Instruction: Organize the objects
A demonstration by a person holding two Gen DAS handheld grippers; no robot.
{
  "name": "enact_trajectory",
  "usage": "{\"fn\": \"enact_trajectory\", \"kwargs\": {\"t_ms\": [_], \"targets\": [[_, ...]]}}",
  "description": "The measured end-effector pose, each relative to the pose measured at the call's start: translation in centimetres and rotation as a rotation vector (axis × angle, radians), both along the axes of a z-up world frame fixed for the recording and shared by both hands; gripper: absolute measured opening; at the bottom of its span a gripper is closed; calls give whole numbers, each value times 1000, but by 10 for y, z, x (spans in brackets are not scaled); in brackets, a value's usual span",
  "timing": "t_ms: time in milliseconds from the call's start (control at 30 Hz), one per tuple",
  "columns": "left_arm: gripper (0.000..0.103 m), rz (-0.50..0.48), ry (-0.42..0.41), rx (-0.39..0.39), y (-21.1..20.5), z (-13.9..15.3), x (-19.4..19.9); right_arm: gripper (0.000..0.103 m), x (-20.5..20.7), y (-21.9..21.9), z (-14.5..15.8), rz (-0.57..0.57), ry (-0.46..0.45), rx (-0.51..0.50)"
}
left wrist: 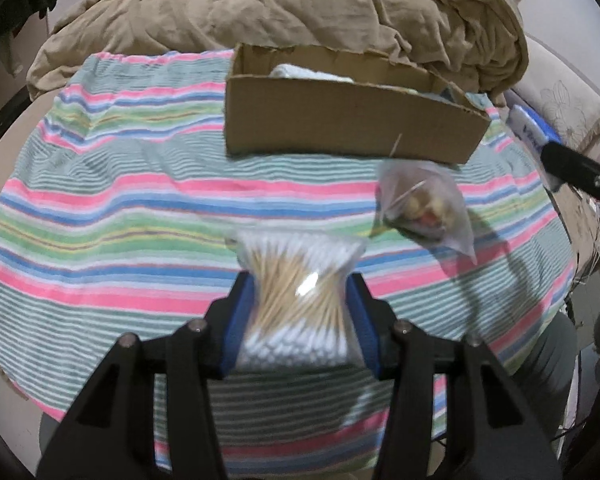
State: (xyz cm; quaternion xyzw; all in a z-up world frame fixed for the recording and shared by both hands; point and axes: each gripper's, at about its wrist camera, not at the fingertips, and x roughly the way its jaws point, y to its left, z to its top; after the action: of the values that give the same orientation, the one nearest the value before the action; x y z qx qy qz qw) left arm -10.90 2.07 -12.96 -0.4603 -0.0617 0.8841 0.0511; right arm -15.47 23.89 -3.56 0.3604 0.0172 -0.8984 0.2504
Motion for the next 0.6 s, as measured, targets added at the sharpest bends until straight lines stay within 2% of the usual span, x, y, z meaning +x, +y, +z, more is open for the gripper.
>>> {"fn": "enact_trajectory", "kwargs": {"t_ms": [67,167,367,600], "targets": [[42,6,11,9,-1,2,1,75,1,0,2,2,3,-3],[38,1,35,15,0,9,4,75,3,0,5,4,12,-5],[36,13,105,41,-5,38,7,75,2,2,12,-5,25,-16],[36,15,200,65,-10,84,4,75,-3,-2,25,2,54,-18]]}}
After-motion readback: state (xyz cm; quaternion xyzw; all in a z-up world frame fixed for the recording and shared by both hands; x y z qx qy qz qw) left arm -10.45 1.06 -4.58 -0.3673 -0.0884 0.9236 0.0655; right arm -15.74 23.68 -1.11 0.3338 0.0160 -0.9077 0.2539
